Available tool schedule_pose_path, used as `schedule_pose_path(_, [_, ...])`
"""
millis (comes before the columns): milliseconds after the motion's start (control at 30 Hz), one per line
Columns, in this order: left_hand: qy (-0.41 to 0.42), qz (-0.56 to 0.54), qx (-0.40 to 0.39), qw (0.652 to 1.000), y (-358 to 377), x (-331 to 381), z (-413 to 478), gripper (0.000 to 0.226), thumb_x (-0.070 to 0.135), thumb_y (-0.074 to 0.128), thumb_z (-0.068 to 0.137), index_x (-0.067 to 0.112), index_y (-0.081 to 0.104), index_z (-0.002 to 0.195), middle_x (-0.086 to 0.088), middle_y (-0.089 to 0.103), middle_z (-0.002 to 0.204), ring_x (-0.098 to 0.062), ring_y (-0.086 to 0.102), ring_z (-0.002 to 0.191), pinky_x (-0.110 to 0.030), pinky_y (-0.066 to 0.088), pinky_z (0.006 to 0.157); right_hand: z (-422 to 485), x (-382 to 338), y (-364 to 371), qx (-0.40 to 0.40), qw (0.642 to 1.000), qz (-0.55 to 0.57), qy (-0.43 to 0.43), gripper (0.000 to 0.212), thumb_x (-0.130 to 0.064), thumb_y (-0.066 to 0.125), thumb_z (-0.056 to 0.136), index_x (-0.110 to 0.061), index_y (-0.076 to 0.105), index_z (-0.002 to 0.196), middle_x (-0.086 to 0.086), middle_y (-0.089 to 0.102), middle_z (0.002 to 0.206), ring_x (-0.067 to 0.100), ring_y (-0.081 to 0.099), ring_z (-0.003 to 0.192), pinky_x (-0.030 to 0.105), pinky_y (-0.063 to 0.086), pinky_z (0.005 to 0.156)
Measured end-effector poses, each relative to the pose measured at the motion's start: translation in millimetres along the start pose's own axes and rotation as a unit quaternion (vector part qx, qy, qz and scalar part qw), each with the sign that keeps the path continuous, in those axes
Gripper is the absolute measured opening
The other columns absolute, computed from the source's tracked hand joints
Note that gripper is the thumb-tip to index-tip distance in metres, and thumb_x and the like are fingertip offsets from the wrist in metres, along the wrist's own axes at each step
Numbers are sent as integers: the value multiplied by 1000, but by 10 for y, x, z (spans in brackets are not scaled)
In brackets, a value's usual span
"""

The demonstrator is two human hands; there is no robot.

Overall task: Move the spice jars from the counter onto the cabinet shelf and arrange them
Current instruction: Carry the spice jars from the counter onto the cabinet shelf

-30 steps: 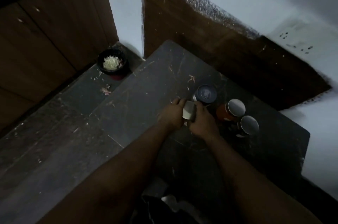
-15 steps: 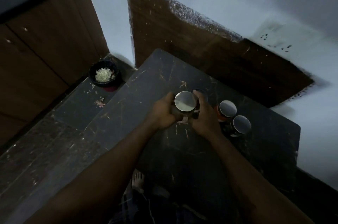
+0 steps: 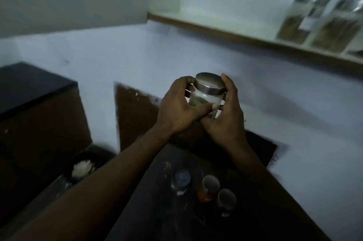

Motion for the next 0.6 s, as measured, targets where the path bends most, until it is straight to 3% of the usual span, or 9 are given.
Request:
schedule_pose_path(167, [74, 1, 62, 995, 62, 906, 735, 78, 71, 82, 62, 36, 55, 125, 20, 63, 120, 2, 66, 99, -32, 60, 81, 780, -509, -656, 75, 996, -20, -52, 117, -46, 82, 54, -43, 22, 155, -11, 48, 148, 13, 56, 126, 35, 56, 96])
schedule_pose_path(333, [118, -8, 83, 989, 212, 1459, 1274, 79, 75, 81, 60, 34, 56, 122, 17, 64, 116, -2, 66, 95, -35, 62, 74, 1303, -753, -1175, 114, 987, -31, -111, 121, -46, 83, 52, -40, 21, 155, -8, 52, 142, 10, 56, 122, 34, 57, 92])
schedule_pose_path(500, [97, 37, 77, 992, 509, 1622, 1748, 87, 82, 76, 56, 33, 54, 124, 13, 64, 115, -8, 65, 95, -34, 59, 79, 1737, -628, -1447, 116, 987, -70, -81, 109, -38, 81, 64, -35, 21, 156, -3, 46, 149, 15, 56, 123, 39, 55, 99])
schedule_pose_path(600, [65, 69, 63, 993, 713, 1569, 1966, 98, 82, 76, 54, 29, 50, 132, 8, 64, 121, -13, 66, 103, -33, 55, 82, 1901, -484, -1489, 110, 988, -97, -46, 97, -38, 67, 70, -26, 23, 156, 4, 46, 146, 20, 57, 122, 40, 54, 98])
Point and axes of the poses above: each hand's wrist, its own z-axis towards the middle knuckle, its own y-axis out of the palm, x = y × z, the point moved 5 cm from there along z, towards the middle knuckle
